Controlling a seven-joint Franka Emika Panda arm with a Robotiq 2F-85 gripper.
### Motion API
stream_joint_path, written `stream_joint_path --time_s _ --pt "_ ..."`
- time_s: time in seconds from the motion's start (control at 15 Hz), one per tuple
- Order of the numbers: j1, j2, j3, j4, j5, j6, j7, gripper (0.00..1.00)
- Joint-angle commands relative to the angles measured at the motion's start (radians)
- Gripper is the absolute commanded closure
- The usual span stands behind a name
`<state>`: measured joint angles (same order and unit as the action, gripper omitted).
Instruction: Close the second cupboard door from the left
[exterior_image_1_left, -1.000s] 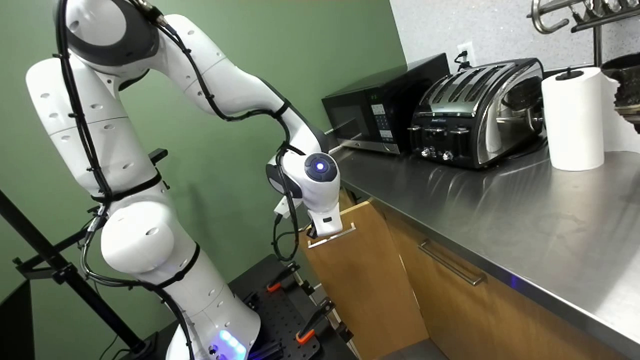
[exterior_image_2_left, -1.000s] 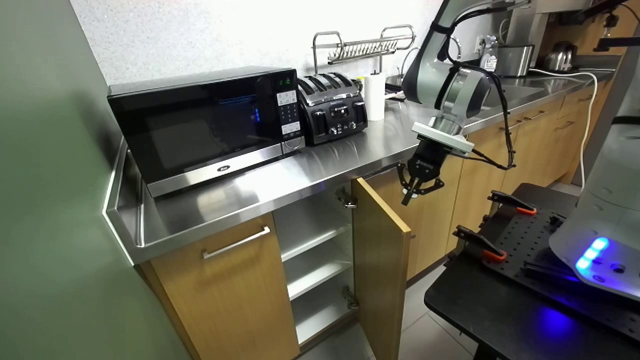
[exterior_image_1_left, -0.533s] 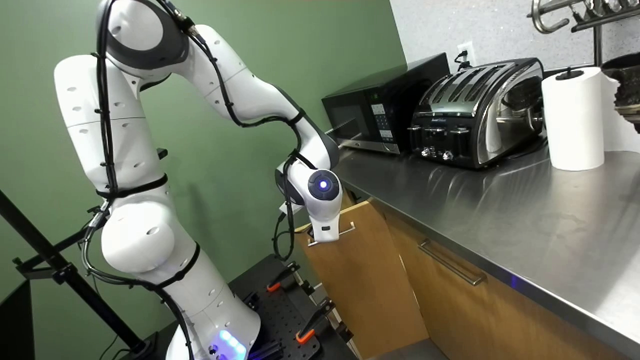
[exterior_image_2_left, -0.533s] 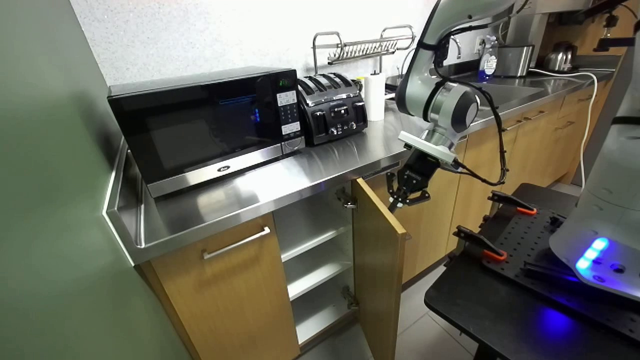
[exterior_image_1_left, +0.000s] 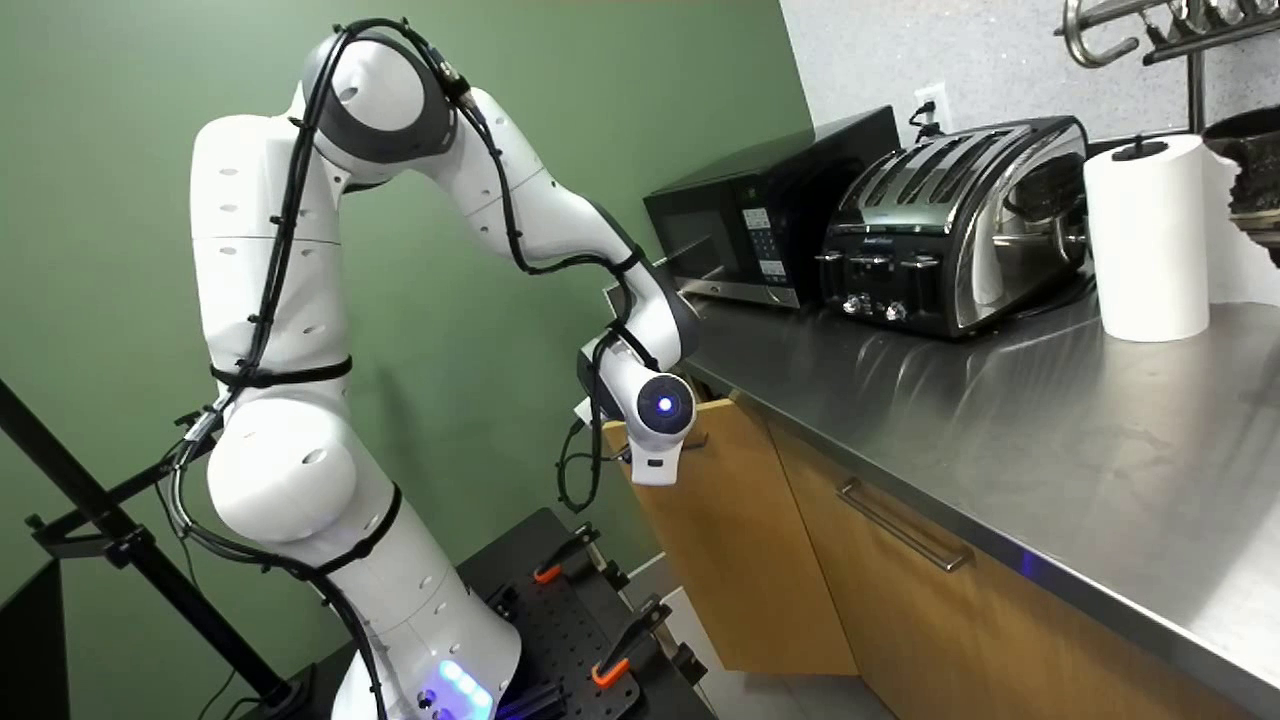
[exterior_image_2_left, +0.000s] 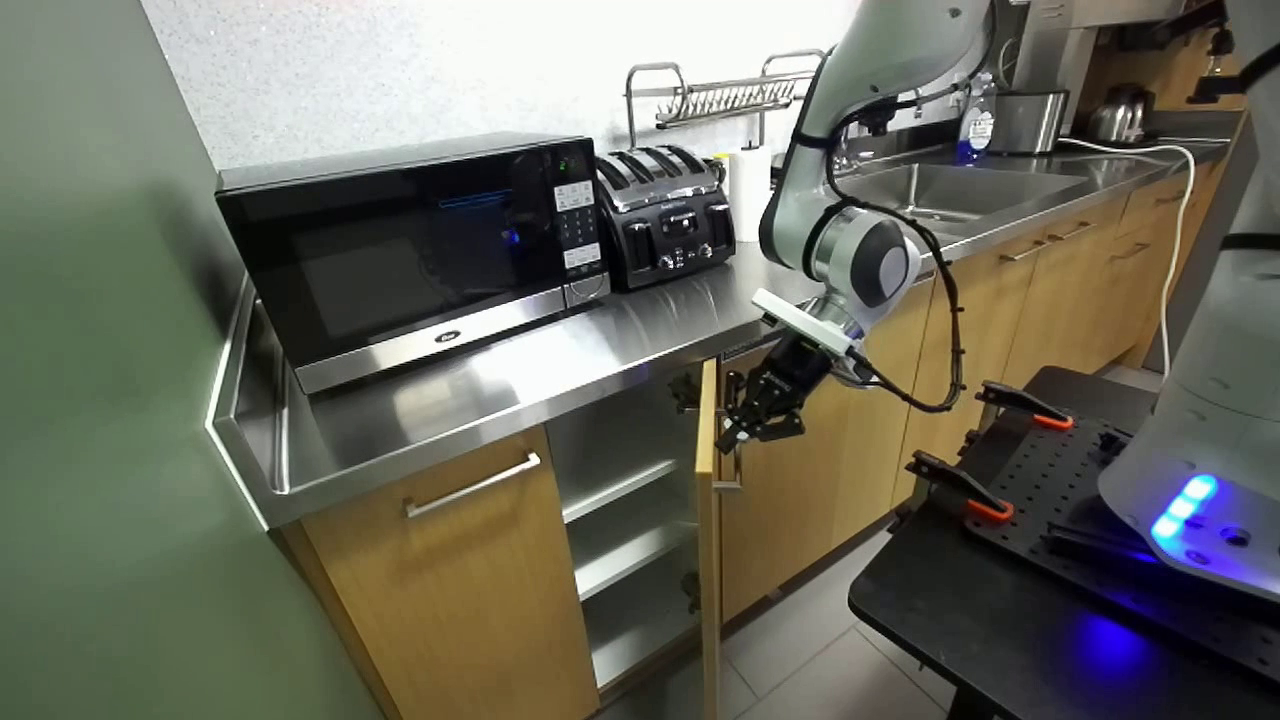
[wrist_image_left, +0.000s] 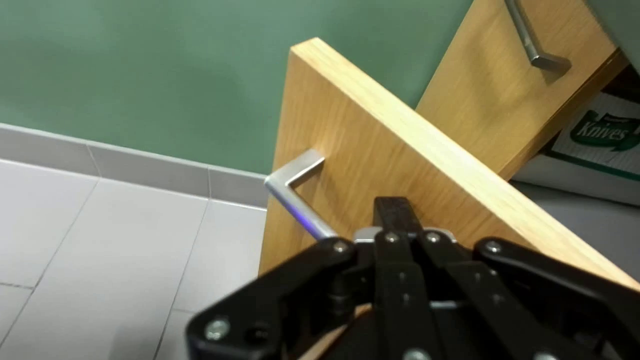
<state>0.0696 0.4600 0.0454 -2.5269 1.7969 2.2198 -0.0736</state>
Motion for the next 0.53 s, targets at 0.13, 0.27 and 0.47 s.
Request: stream_joint_path --time_s 0.13,0.27,0.47 --pt "0.042 0.081 -0.007 0.115 0.14 -0.042 -0.073 1.0" --pt "0.048 0.089 -0.01 0.142 0.165 -0.048 -0.091 1.0" --pt "0.054 0.096 -0.01 0.174 0.198 -0.057 -0.122 1.0"
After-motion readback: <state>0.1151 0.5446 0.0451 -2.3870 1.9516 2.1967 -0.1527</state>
